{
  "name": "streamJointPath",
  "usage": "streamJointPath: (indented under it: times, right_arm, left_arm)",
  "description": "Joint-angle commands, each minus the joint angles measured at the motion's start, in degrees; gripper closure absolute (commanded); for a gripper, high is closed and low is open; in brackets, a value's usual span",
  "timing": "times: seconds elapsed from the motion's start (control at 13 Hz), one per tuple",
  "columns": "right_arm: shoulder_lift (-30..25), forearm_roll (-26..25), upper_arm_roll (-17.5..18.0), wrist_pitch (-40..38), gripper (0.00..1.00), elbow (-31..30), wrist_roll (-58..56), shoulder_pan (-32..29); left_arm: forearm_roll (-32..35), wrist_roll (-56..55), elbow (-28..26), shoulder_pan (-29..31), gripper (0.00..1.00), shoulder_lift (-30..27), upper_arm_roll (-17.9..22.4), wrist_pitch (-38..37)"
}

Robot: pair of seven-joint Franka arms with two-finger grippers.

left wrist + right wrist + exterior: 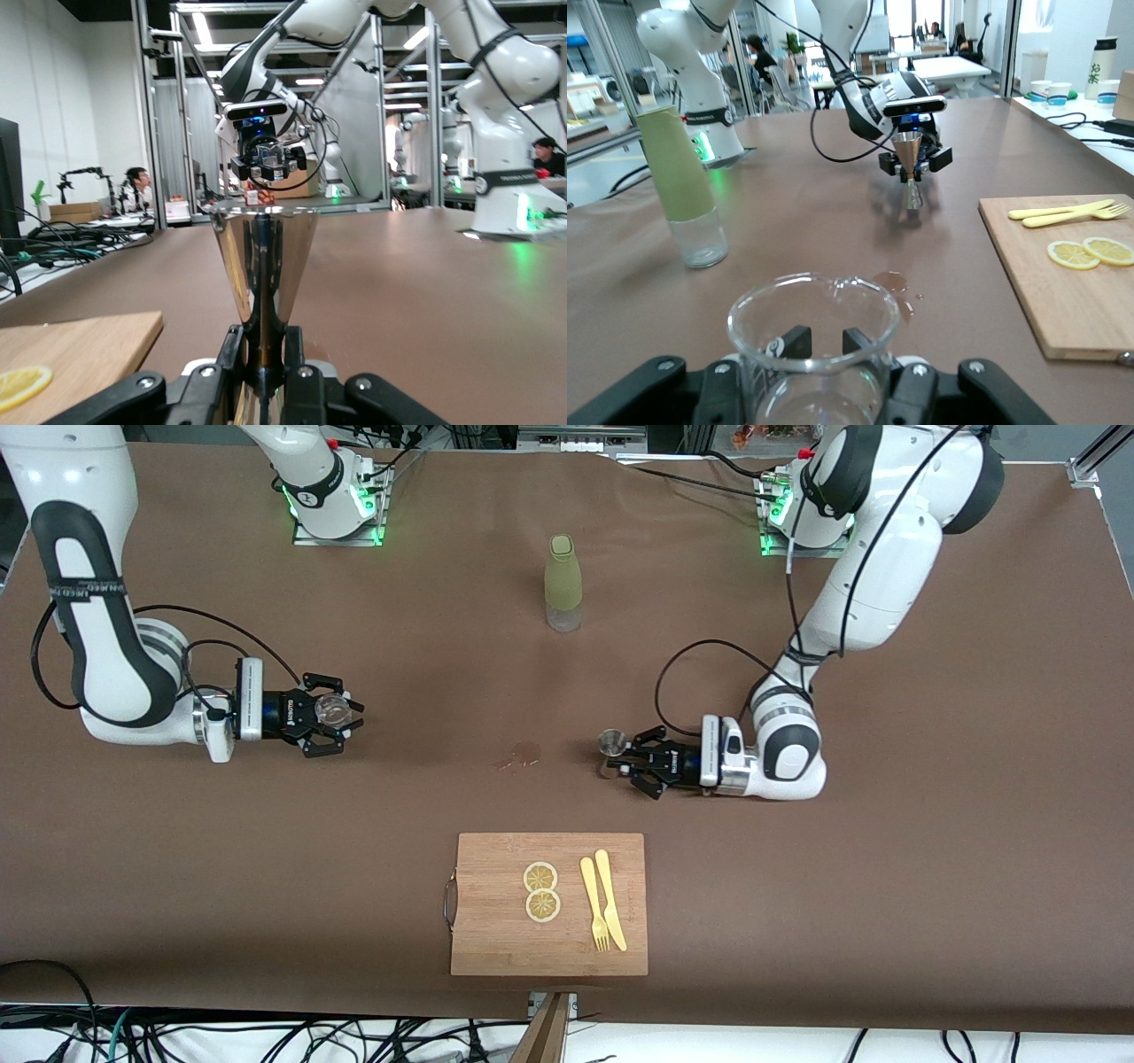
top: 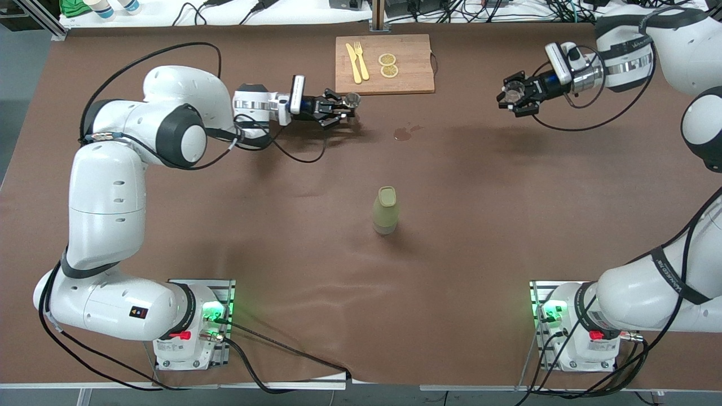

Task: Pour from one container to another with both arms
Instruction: 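Return the glass with the right gripper while the left gripper returns the jigger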

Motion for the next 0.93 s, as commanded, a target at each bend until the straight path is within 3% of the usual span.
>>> streamJointPath:
  times: [0.0, 0.39, 0.54, 0.85]
  right_arm:
    - [6.25, 0.54, 0.38, -6.06, 0.73, 3.57, -5.34, -4.16]
    - [16.09, -3.06, -1.91, -14.67, 0.73, 11.65, -10.10, -9.16]
    - [19.79, -6.31, -1.82, -15.56, 0.73, 15.61, -11.06, -12.33]
    - [25.41, -6.59, -2.78, -14.78, 0.73, 18.26, -15.36, -15.16]
  left_arm:
    - [5.87, 1.01, -3.58, 4.22, 1.00, -3.15, -0.52, -2.02]
    - [14.58, 0.75, -5.79, 11.79, 1.00, -4.38, 0.27, -7.38]
    - [16.87, 0.66, -6.84, 14.16, 1.00, -5.17, 0.63, -8.35]
    - [21.61, 1.18, -8.87, 18.11, 1.00, -6.58, 3.34, -13.00]
